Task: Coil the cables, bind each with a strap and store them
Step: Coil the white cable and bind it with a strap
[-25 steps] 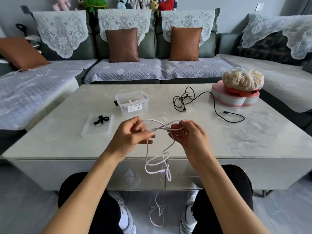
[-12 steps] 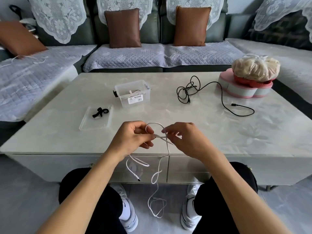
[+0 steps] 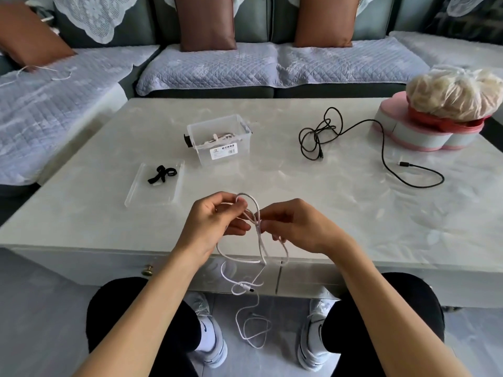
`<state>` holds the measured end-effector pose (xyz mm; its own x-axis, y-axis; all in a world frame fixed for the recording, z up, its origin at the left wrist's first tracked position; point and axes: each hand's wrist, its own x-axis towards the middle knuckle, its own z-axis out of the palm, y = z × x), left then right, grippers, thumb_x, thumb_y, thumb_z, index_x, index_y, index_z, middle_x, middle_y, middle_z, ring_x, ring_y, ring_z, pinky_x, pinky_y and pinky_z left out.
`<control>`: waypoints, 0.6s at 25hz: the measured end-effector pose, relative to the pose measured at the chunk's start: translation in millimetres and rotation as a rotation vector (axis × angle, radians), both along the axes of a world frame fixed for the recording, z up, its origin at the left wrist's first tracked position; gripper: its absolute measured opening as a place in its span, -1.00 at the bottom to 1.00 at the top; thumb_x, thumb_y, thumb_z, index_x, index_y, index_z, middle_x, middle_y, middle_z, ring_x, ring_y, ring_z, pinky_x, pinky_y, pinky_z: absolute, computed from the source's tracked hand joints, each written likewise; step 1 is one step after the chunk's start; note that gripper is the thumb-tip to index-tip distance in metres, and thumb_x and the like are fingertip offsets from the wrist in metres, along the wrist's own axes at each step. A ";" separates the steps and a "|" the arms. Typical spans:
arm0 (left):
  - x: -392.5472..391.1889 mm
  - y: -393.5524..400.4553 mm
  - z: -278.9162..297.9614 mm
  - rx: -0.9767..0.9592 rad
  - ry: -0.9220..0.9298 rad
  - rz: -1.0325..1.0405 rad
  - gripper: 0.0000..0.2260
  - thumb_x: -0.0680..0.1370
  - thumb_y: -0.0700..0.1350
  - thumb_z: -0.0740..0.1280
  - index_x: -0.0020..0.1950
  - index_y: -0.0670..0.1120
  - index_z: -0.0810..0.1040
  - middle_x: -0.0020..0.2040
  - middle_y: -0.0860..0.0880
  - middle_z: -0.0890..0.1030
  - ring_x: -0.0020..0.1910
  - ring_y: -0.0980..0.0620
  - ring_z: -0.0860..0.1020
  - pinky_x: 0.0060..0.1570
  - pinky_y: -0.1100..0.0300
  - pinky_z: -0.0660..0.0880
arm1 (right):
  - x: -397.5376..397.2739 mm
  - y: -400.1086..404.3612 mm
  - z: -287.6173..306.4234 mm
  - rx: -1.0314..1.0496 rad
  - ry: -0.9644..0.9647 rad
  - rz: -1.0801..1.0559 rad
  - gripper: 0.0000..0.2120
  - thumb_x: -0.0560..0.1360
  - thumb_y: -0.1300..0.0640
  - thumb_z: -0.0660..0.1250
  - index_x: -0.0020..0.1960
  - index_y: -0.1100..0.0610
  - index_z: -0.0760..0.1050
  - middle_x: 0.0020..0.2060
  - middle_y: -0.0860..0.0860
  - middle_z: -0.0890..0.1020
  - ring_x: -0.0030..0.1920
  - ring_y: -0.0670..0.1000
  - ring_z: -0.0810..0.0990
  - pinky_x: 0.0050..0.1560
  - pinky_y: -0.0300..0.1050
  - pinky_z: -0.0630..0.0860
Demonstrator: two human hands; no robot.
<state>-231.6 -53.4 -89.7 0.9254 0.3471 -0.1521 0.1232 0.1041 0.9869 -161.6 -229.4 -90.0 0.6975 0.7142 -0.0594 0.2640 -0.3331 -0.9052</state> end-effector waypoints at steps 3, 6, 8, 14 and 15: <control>5.0 0.1 1.6 0.064 -0.025 -0.041 -0.96 0.55 -0.25 0.38 -0.10 -0.18 0.60 -0.28 -0.12 0.67 -0.48 -0.01 0.56 -0.47 0.22 0.52 | 4.7 7.6 -0.4 0.073 0.118 0.000 -0.90 0.55 0.23 0.34 -0.10 0.18 0.62 -0.34 -0.07 0.63 -0.29 -0.08 0.53 -0.20 -0.13 0.50; 11.8 2.5 1.7 0.098 -0.016 -0.037 -0.93 0.54 -0.27 0.38 -0.15 -0.19 0.57 -0.25 -0.14 0.67 -0.43 -0.04 0.57 -0.45 0.19 0.51 | 9.1 16.8 -3.5 0.092 0.084 -0.120 -0.86 0.52 0.23 0.33 -0.21 0.15 0.57 -0.46 -0.10 0.55 -0.38 -0.06 0.45 -0.27 -0.12 0.41; 14.2 10.7 0.3 -0.008 -0.010 -0.012 -0.89 0.56 -0.23 0.36 -0.17 -0.18 0.52 -0.21 -0.15 0.68 -0.32 -0.09 0.64 -0.37 0.15 0.55 | 14.0 20.1 -8.8 0.244 0.129 -0.394 -0.85 0.50 0.24 0.31 -0.25 0.18 0.53 -0.48 -0.06 0.49 -0.41 -0.02 0.40 -0.37 -0.13 0.34; 13.7 20.5 -29.3 -0.152 0.038 -0.082 -0.68 0.65 -0.05 0.22 -0.28 -0.03 0.53 0.07 -0.16 0.69 0.12 -0.12 0.64 0.10 -0.05 0.55 | 18.5 19.3 -18.8 0.658 0.553 -0.705 -0.85 0.58 0.32 0.18 -0.15 0.24 0.46 -0.33 0.11 0.56 -0.41 0.03 0.48 -0.40 -0.12 0.44; 16.8 15.6 -34.4 -0.134 0.060 -0.093 -0.73 0.62 -0.01 0.28 -0.25 -0.03 0.61 0.09 -0.12 0.68 0.17 -0.09 0.62 0.17 -0.05 0.53 | 16.1 22.6 -19.2 0.656 0.544 -0.634 -0.86 0.58 0.34 0.16 -0.10 0.24 0.47 -0.30 0.13 0.60 -0.40 0.03 0.48 -0.40 -0.13 0.43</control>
